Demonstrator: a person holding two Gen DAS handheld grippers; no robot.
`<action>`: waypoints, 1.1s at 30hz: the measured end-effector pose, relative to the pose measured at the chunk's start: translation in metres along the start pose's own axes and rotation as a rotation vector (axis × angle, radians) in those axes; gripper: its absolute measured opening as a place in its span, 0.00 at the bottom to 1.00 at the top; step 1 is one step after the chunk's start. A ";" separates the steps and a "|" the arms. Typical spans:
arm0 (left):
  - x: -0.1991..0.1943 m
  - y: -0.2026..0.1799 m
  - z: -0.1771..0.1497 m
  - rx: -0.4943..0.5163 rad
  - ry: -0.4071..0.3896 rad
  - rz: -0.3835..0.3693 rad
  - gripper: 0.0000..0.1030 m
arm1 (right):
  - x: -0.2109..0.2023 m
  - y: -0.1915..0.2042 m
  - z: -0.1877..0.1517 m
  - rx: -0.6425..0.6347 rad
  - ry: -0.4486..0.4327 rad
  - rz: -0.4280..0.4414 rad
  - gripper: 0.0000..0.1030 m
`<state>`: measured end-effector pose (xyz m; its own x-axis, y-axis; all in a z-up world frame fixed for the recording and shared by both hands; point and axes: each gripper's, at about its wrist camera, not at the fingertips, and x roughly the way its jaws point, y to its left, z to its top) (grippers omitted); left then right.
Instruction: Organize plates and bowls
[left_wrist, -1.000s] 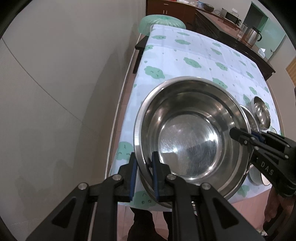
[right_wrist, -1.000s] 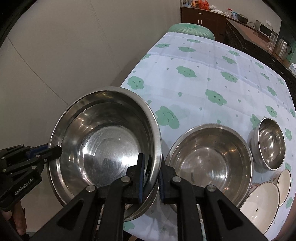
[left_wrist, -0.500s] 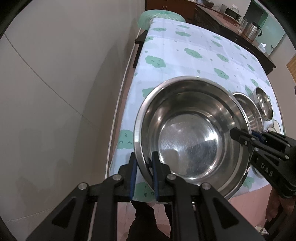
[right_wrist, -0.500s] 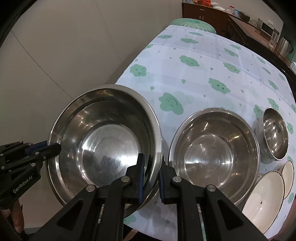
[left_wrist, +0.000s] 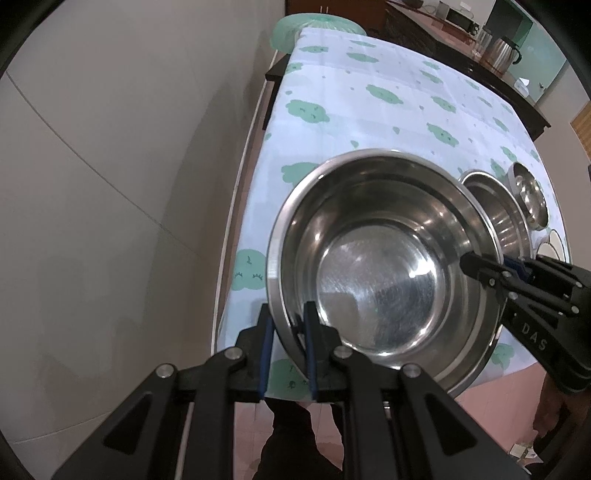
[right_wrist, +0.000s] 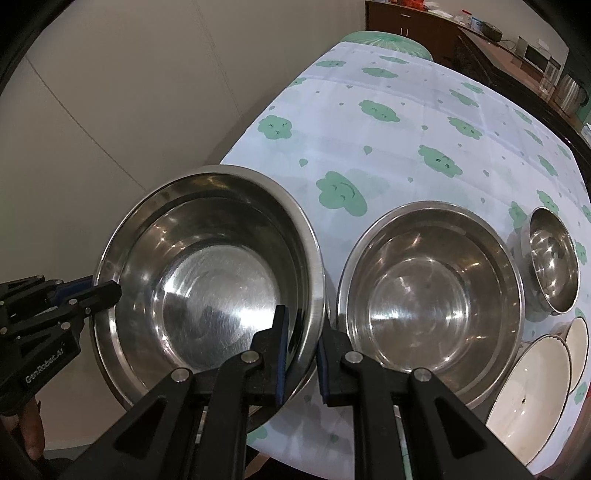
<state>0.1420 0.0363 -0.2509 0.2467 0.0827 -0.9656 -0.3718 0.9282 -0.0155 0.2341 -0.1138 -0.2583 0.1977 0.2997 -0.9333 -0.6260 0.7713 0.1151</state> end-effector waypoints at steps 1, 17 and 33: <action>0.001 0.000 -0.001 0.002 0.002 0.001 0.13 | 0.001 0.000 -0.001 -0.001 0.003 0.000 0.15; 0.013 0.001 -0.002 0.005 0.026 0.001 0.13 | 0.012 0.002 -0.007 -0.017 0.029 -0.010 0.15; 0.026 0.002 -0.006 0.004 0.060 -0.006 0.14 | 0.021 0.002 -0.009 -0.034 0.047 -0.010 0.16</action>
<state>0.1426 0.0386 -0.2779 0.1945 0.0551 -0.9794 -0.3668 0.9301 -0.0205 0.2300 -0.1107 -0.2807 0.1691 0.2652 -0.9493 -0.6492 0.7546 0.0951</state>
